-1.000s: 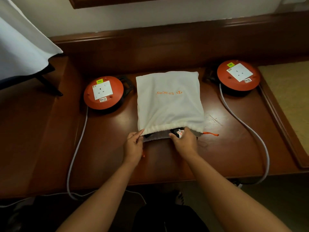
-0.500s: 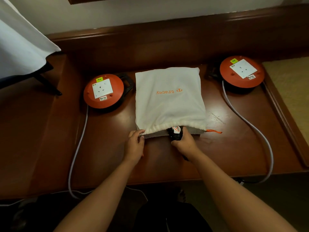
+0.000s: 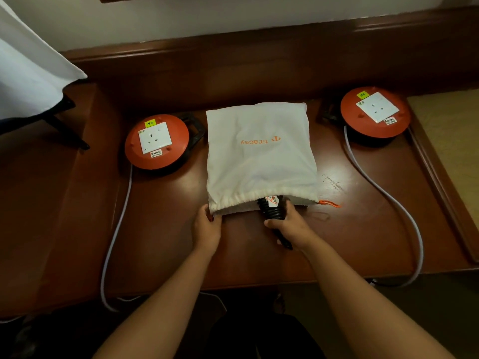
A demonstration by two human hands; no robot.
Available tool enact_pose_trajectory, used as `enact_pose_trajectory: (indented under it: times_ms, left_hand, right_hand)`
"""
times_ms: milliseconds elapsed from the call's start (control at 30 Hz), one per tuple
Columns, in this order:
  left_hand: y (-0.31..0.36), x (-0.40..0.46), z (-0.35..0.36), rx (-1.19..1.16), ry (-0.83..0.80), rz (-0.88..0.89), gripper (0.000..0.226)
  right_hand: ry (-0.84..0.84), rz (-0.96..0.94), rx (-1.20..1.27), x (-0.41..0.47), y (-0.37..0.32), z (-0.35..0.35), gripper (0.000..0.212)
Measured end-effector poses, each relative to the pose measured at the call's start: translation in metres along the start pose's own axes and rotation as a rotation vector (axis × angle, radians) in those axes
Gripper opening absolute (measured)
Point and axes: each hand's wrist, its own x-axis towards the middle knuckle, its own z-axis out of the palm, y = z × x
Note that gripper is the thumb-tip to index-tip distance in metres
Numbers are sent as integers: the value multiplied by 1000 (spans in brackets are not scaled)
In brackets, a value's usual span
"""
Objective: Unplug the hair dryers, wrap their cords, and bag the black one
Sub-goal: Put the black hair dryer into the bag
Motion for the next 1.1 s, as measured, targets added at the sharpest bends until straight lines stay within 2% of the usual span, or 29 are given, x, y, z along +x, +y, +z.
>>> enact_pose_trajectory:
  times_ms: [100, 200, 300, 400, 567, 633, 700, 767, 833, 867, 1000, 1100]
  left_hand:
    - [2, 7, -1, 25, -29, 11, 25]
    - [2, 11, -2, 60, -42, -8, 22]
    - [3, 9, -1, 77, -50, 22, 21]
    - [5, 7, -2, 94, -62, 61, 20]
    - [9, 10, -3, 146, -62, 61, 13]
    - [8, 8, -3, 195, -18, 27, 14]
    - [5, 1, -1, 306, 125, 62, 26]
    - [-1, -15, 4, 386, 217, 286, 27]
    - [-5, -30, 15, 420, 134, 541, 23]
    - [-8, -33, 23, 464, 46, 608, 28]
    - [-1, -29, 44, 751, -302, 587, 62]
    - [5, -21, 49, 831, -355, 578, 67]
  right_hand:
    - [-1, -53, -18, 2, 2, 2, 60]
    - [17, -135, -88, -1, 1, 3, 53]
    - [38, -227, -168, -3, -2, 2, 56]
    - [56, -274, -195, -4, -6, 0, 60]
    - [44, -295, -169, -3, -12, 0, 53]
    - [15, -254, -73, -2, -15, -1, 56]
    - [13, -206, -24, 2, -17, -2, 57]
    - [52, -152, 1, 6, -20, -4, 55]
    - [56, -99, -14, 8, -21, -6, 52]
    - [33, -87, -34, 7, -20, -6, 49]
    - [-67, -14, -14, 8, -13, -8, 57]
    - [-84, -3, 14, 10, -12, -6, 57]
